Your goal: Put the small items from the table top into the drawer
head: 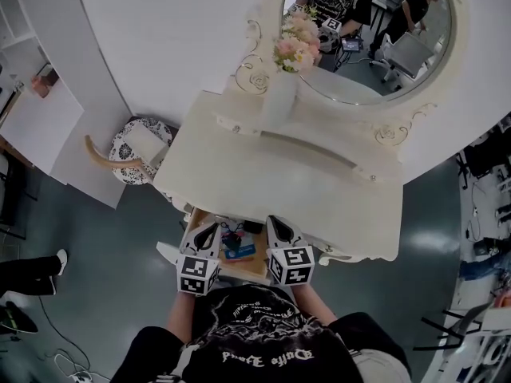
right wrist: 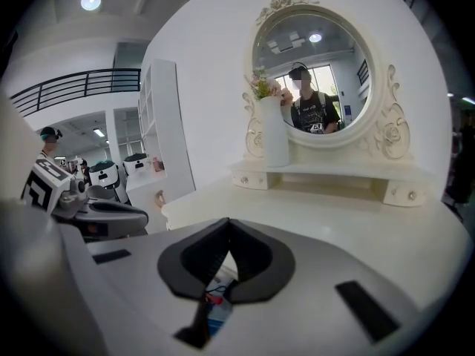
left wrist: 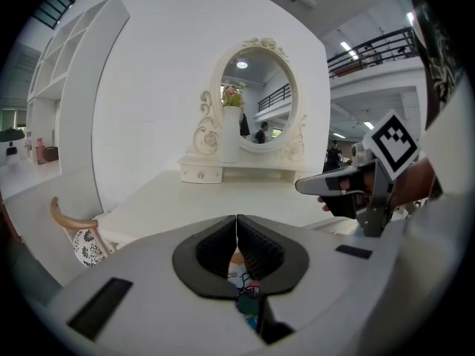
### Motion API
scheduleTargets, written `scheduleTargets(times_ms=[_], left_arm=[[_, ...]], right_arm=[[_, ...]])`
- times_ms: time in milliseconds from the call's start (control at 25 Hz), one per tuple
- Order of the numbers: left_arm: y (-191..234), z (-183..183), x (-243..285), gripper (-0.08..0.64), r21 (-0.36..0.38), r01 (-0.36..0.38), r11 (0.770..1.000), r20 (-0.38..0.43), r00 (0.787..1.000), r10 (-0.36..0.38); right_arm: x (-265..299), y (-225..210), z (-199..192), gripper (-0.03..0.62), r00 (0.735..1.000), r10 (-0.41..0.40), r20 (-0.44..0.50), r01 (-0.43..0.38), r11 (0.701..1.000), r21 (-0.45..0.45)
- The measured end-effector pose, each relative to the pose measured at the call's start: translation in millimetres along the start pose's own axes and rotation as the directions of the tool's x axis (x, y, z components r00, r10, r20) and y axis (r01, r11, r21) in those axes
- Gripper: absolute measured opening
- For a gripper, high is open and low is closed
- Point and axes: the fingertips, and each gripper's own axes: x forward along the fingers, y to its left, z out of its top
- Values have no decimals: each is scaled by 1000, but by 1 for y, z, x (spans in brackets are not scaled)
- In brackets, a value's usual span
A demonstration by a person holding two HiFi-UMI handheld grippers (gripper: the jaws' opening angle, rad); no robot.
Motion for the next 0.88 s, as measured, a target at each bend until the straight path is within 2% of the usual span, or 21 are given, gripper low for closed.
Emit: scheduleTargets(times_ms=[880], left_arm=[[8, -3, 11, 15, -25, -5, 1000, -38, 999, 4]], right_arm=[[18, 10, -16, 11, 995, 59, -75, -63, 997, -54]])
